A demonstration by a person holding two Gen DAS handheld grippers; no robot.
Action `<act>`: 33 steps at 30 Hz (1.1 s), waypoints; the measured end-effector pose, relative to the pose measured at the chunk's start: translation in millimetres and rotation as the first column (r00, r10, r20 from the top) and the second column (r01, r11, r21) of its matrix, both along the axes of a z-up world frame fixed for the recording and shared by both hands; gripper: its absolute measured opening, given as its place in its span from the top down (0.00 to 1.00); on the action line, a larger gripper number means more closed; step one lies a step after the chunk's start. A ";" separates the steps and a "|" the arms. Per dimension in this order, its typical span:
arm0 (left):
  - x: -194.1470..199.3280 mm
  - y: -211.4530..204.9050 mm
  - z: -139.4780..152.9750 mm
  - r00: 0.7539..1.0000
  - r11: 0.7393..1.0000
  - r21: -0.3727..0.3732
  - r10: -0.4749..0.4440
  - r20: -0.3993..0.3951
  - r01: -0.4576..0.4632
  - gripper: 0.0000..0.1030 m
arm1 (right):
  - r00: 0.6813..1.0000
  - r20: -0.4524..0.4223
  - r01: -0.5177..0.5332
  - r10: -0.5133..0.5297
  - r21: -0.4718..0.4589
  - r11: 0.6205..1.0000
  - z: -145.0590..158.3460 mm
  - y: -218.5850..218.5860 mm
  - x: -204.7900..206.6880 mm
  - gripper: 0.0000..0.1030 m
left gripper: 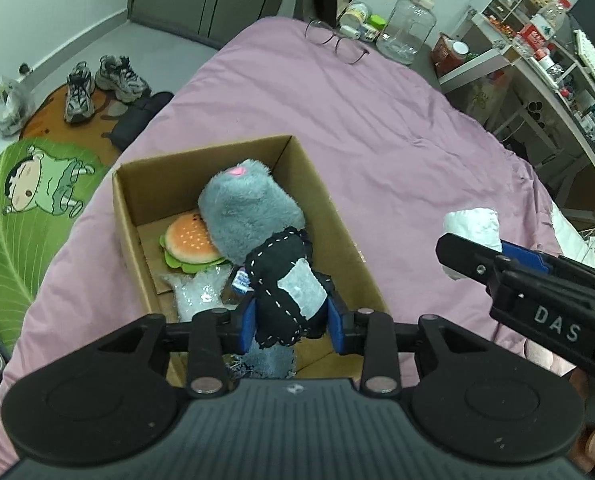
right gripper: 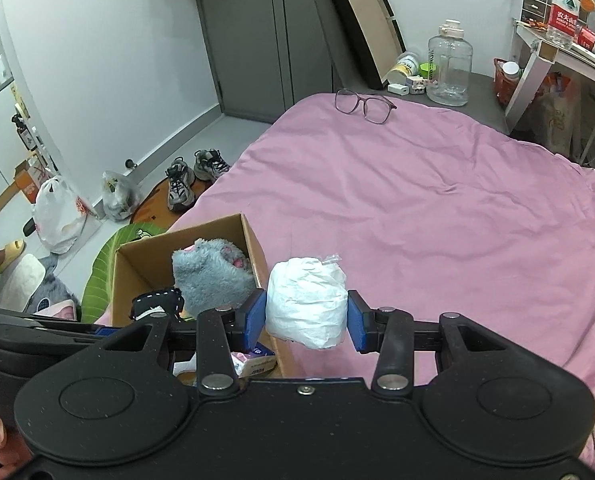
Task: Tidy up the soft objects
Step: 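Carry the black patch and white bundle over the cardboard box, then open both tools to drop the patch and bundle into the box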
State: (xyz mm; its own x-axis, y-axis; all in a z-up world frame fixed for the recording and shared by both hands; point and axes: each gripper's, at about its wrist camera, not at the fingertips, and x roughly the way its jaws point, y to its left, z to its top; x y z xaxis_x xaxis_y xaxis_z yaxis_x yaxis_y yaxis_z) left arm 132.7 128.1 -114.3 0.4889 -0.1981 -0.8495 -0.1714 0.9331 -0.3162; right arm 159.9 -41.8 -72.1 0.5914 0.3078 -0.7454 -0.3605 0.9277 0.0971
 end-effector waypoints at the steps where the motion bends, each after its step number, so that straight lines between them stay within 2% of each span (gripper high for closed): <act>1: 1.6 1.2 -1.7 1.000 1.000 -0.005 0.004 -0.015 -0.004 0.65 | 1.000 -0.001 0.001 -0.001 0.000 1.000 -0.7 0.9 0.2 0.59; 4: 3.9 4.6 -3.0 0.999 1.000 -0.008 0.011 -0.033 -0.011 0.62 | 1.000 -0.011 -0.008 0.008 0.000 1.000 -3.2 4.9 -1.0 0.59; 8: 2.4 12.0 -0.8 0.999 0.999 -0.027 0.030 -0.036 -0.031 0.50 | 0.999 -0.034 -0.031 0.031 0.007 1.000 -7.6 13.3 -3.3 0.59; 12: 1.3 21.1 1.4 0.996 0.996 -0.027 0.079 -0.041 -0.080 0.46 | 0.996 -0.068 -0.060 0.062 0.023 0.998 -11.5 20.2 -7.5 0.59; 19: 0.5 30.3 7.3 0.991 0.991 -0.030 0.128 -0.030 -0.129 0.45 | 0.988 -0.128 -0.085 0.089 0.037 0.996 -20.4 24.0 -14.7 0.58; 20: 0.8 29.1 8.0 0.992 0.992 -0.026 0.125 -0.029 -0.126 0.45 | 0.986 -0.142 -0.088 0.093 0.042 0.995 -21.4 24.1 -15.2 0.56; 24: 1.6 26.2 7.2 0.993 0.993 -0.026 0.113 -0.029 -0.114 0.45 | 0.985 -0.154 -0.077 0.083 0.047 0.996 -22.6 19.8 -15.6 0.39; 25: 1.7 25.7 6.9 0.993 0.993 -0.025 0.112 -0.030 -0.113 0.45 | 0.985 -0.154 -0.073 0.080 0.048 0.996 -22.5 18.3 -14.9 0.38; 33: 4.2 20.7 9.4 0.994 0.995 -0.018 0.099 -0.040 -0.100 0.45 | 0.989 -0.140 -0.039 0.045 0.047 0.998 -11.9 -0.6 -6.5 0.37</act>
State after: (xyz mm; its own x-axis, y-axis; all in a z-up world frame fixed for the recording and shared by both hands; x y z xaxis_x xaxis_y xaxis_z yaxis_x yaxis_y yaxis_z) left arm 136.9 148.8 -105.0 0.4739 -0.1671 -0.8646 -0.2756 0.9043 -0.3259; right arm 153.4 -42.4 -84.0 0.4676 0.3649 -0.8051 -0.3789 0.9056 0.1904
